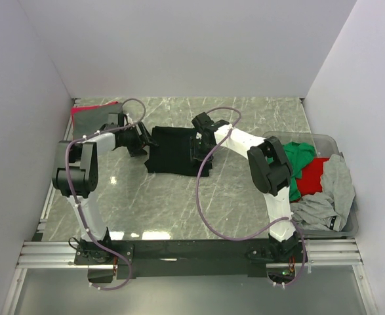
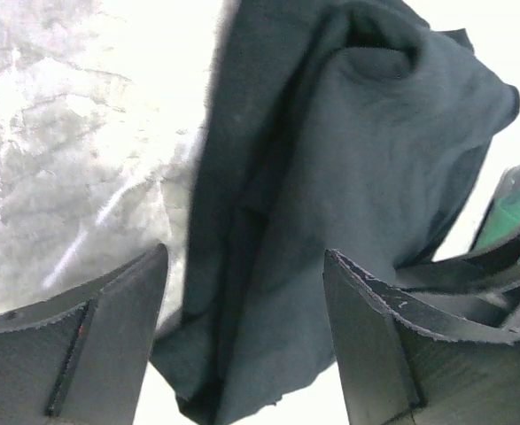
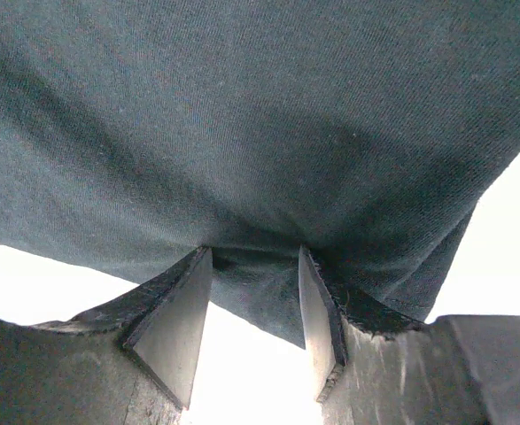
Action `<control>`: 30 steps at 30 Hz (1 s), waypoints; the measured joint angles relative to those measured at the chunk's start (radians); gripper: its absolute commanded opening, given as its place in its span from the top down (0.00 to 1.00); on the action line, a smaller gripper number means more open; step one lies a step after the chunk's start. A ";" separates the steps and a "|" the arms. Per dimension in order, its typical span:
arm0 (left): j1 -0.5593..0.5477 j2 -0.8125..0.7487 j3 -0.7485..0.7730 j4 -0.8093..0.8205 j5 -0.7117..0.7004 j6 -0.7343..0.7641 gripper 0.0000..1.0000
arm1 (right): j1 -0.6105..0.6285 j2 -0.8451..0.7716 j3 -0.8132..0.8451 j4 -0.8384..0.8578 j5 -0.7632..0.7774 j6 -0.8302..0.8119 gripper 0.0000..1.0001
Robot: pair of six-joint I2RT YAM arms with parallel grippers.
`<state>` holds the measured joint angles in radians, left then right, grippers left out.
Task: Fold and stack the t-shirts
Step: Neatly place the folded tshirt to the corner
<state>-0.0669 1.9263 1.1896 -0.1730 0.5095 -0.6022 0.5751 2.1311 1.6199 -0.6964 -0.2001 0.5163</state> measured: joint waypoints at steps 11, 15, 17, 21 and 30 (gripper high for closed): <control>0.000 0.029 -0.034 0.179 -0.022 -0.011 0.24 | 0.010 0.000 0.003 -0.003 0.000 -0.001 0.48; -0.001 0.039 -0.035 0.224 -0.046 -0.013 0.25 | 0.019 0.000 0.003 -0.005 -0.006 -0.002 0.48; -0.001 0.053 -0.027 0.244 -0.047 -0.015 0.25 | 0.023 0.000 0.004 -0.006 -0.010 -0.005 0.48; -0.001 0.098 0.021 0.276 -0.042 -0.016 0.25 | 0.030 0.000 0.006 -0.011 -0.015 -0.009 0.48; 0.000 0.163 0.077 0.335 0.001 -0.015 0.26 | 0.034 0.007 0.016 -0.024 -0.026 -0.009 0.48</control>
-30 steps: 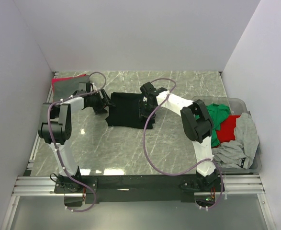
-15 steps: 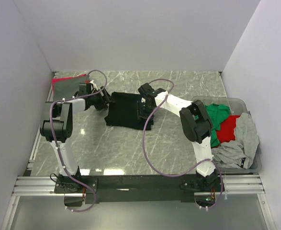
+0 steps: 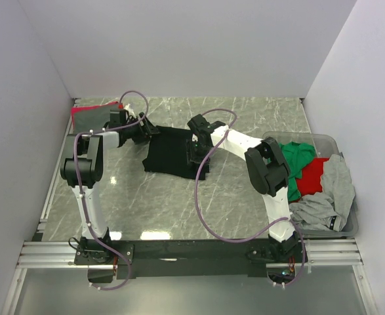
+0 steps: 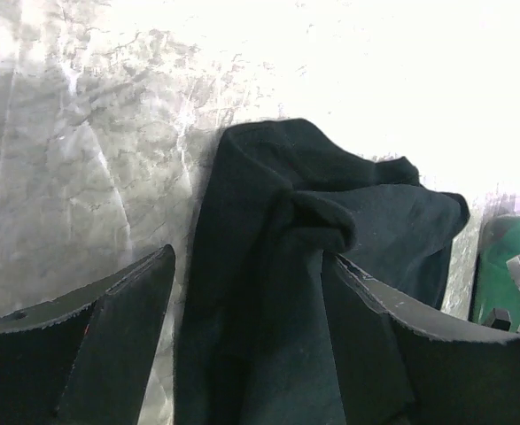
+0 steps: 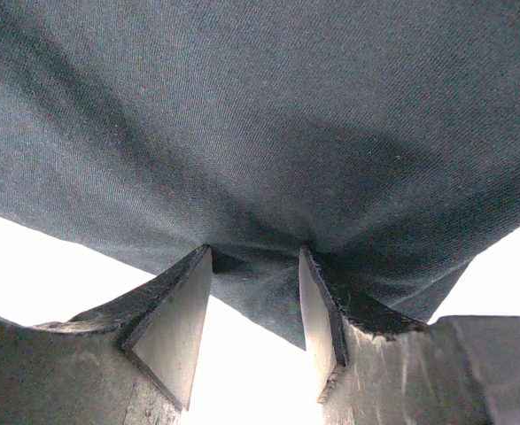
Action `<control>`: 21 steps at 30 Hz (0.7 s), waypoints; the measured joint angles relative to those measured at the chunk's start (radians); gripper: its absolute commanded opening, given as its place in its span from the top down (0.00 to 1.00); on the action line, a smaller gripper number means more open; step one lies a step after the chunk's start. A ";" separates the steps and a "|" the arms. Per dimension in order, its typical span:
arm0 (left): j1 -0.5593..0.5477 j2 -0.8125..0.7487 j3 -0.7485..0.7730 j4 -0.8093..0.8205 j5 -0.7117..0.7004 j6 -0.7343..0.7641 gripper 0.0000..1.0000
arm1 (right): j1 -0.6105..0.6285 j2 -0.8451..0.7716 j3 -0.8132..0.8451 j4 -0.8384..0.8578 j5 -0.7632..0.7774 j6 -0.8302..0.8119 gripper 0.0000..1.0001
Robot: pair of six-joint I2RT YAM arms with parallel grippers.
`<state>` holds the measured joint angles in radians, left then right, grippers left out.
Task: Fold and stack the t-shirts
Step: Neatly place the folded tshirt to the corner
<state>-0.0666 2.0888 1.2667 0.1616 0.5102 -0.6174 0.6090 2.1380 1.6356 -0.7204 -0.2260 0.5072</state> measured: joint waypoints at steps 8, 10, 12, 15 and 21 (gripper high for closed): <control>-0.012 0.003 -0.029 0.053 0.042 0.001 0.29 | 0.000 0.002 0.001 -0.001 -0.003 -0.003 0.48; -0.019 0.003 -0.038 0.064 0.047 0.002 0.29 | 0.000 0.002 0.001 -0.001 -0.003 -0.003 0.48; -0.026 0.003 -0.051 0.080 0.056 0.002 0.30 | 0.000 0.002 0.001 -0.001 -0.003 -0.003 0.48; -0.034 0.003 -0.066 0.101 0.069 0.002 0.35 | 0.000 0.002 0.001 -0.001 -0.004 -0.003 0.48; -0.055 0.002 -0.085 0.074 0.045 0.011 0.85 | 0.000 0.002 0.000 0.000 -0.005 -0.003 0.48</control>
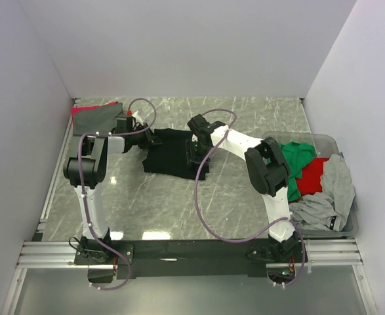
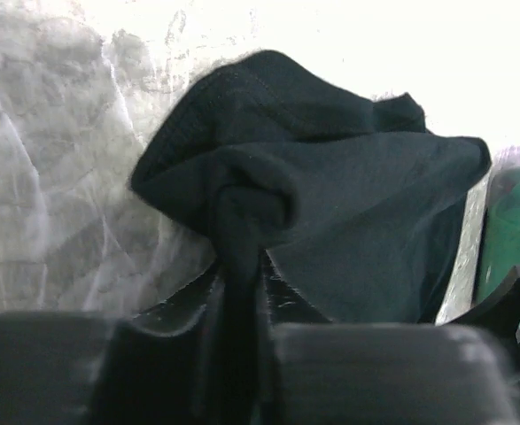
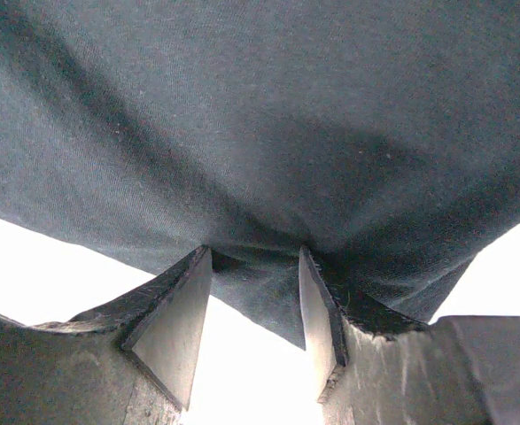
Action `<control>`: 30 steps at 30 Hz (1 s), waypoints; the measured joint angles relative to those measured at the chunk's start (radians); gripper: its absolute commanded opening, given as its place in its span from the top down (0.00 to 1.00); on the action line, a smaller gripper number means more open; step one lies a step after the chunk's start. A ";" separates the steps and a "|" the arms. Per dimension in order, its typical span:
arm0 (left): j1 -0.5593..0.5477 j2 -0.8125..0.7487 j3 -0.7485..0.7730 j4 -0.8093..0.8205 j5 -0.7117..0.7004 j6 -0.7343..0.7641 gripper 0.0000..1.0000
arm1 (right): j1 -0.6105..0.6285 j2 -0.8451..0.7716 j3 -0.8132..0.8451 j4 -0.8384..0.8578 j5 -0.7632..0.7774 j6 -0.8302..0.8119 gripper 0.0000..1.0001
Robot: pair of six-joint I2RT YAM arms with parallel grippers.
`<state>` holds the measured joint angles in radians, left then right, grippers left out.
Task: Fold and stack the t-shirts
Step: Neatly place the folded tshirt to the corner
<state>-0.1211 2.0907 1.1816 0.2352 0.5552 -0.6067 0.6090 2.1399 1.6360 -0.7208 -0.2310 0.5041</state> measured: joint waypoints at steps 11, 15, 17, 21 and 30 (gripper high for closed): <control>-0.030 -0.071 0.081 -0.333 -0.177 0.084 1.00 | 0.010 -0.020 -0.006 -0.006 0.026 -0.006 0.30; -0.034 -0.131 0.106 -0.508 -0.275 0.151 1.00 | 0.008 -0.058 -0.028 -0.023 0.069 -0.016 0.30; -0.032 -0.155 0.124 -0.572 -0.320 0.181 1.00 | -0.002 -0.092 -0.056 -0.037 0.085 -0.018 0.30; -0.023 -0.190 0.190 -0.673 -0.389 0.244 1.00 | -0.050 -0.164 -0.130 -0.065 0.104 -0.018 0.30; -0.018 -0.194 0.424 -0.830 -0.430 0.345 1.00 | -0.112 -0.185 -0.185 -0.087 0.116 -0.039 0.30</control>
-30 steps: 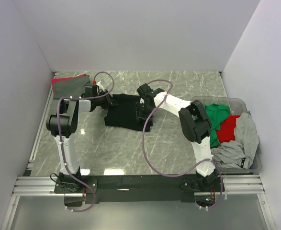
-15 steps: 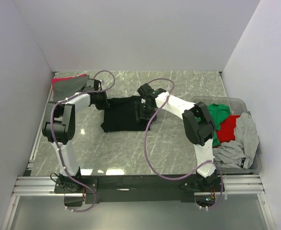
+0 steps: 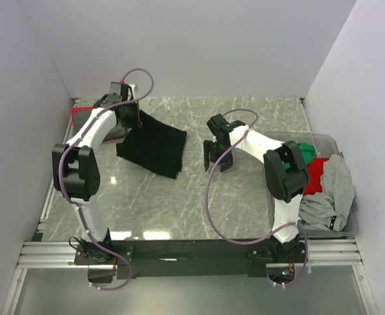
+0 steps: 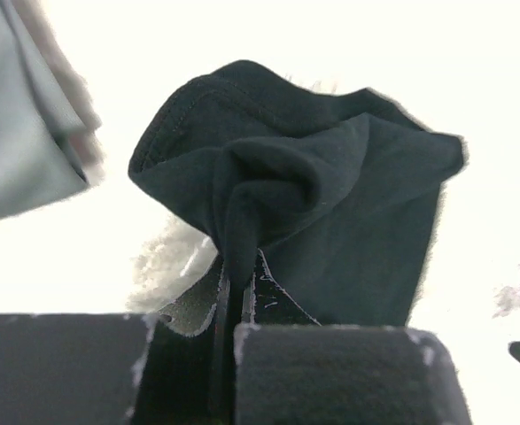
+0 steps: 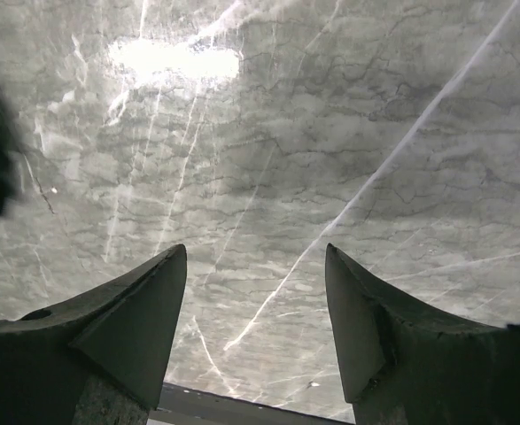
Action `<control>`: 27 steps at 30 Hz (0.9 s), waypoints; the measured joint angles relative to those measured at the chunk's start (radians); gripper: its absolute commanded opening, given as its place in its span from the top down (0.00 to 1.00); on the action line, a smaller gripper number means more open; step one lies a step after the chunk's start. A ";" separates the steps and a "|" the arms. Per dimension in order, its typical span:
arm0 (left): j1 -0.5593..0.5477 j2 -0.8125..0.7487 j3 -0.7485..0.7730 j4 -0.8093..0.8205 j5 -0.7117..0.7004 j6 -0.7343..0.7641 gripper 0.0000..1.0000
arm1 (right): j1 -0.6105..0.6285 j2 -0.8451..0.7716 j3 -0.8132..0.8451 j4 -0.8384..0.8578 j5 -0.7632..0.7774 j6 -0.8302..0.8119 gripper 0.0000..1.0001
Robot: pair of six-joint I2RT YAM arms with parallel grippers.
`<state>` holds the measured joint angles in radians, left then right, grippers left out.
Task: Fold and stack the t-shirts
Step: Neatly place the folded tshirt to the corner
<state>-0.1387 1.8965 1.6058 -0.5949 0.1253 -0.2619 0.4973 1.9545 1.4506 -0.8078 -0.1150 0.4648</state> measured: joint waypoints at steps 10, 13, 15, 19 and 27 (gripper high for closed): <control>0.035 0.096 0.302 -0.108 -0.011 0.058 1.00 | -0.005 0.000 0.002 -0.008 -0.005 -0.025 0.30; 0.051 0.131 0.356 -0.140 -0.009 0.066 1.00 | -0.009 0.000 0.002 -0.010 -0.006 -0.035 0.30; 0.061 0.156 0.393 -0.163 -0.006 0.067 1.00 | -0.012 0.000 0.002 -0.011 -0.006 -0.040 0.30; 0.076 0.190 0.455 -0.193 0.004 0.074 1.00 | -0.020 0.000 0.002 -0.018 -0.006 -0.049 0.30; 0.125 0.204 0.550 -0.200 0.037 0.082 1.00 | -0.024 0.000 0.002 -0.023 -0.006 -0.060 0.30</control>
<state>-0.0139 2.1010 2.1563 -0.7944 0.1619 -0.1799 0.4728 1.9545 1.4525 -0.8310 -0.1207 0.4053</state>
